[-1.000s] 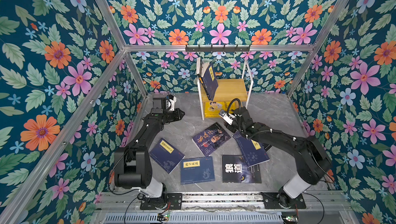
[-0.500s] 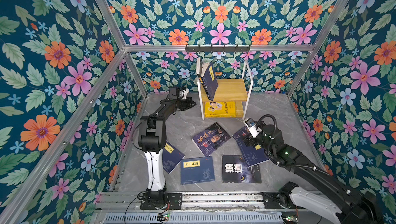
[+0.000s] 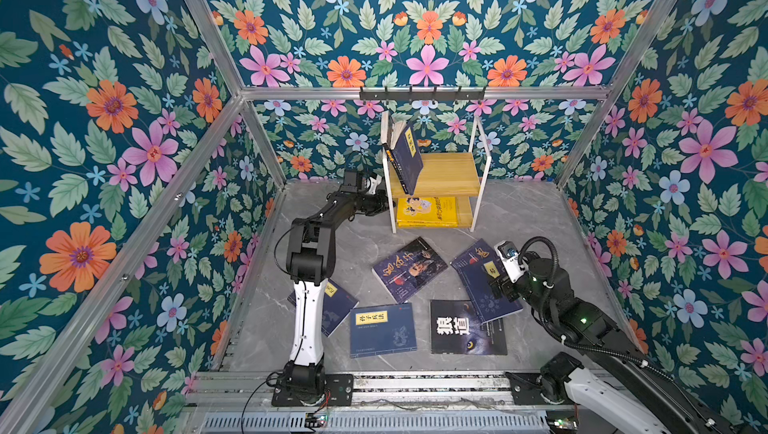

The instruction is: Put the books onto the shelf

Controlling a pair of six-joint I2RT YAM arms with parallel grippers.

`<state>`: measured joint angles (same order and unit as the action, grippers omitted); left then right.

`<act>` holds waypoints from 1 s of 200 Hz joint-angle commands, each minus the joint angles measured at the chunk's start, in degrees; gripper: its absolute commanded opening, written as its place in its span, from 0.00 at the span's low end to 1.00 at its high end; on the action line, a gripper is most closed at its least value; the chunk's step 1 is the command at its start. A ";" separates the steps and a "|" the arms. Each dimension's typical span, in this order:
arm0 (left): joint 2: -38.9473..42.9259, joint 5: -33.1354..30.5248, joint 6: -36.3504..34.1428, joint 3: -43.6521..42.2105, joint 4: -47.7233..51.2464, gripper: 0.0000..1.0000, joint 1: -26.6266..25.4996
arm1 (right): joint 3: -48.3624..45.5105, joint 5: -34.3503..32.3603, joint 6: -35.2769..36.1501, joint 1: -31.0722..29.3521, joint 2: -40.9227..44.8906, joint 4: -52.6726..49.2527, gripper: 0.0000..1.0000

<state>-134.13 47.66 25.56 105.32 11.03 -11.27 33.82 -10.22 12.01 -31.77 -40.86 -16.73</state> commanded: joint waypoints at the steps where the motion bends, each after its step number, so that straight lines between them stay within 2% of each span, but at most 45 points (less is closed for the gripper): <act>1: 0.21 0.80 0.78 -0.77 -0.15 0.00 -0.15 | -1.00 -1.49 -1.69 0.00 -1.71 1.03 0.99; 26: 0.54 0.68 0.72 -1.87 -0.05 0.00 -0.15 | 0.82 0.04 -1.86 -0.05 -4.10 -0.85 0.99; 200: 2.60 -0.13 -0.78 -3.12 0.40 0.00 -1.12 | 0.19 -0.16 -1.48 0.03 -2.76 0.73 0.99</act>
<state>-132.22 47.55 25.56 102.15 11.20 -12.03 33.78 -10.66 11.09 -31.77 -43.51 -17.19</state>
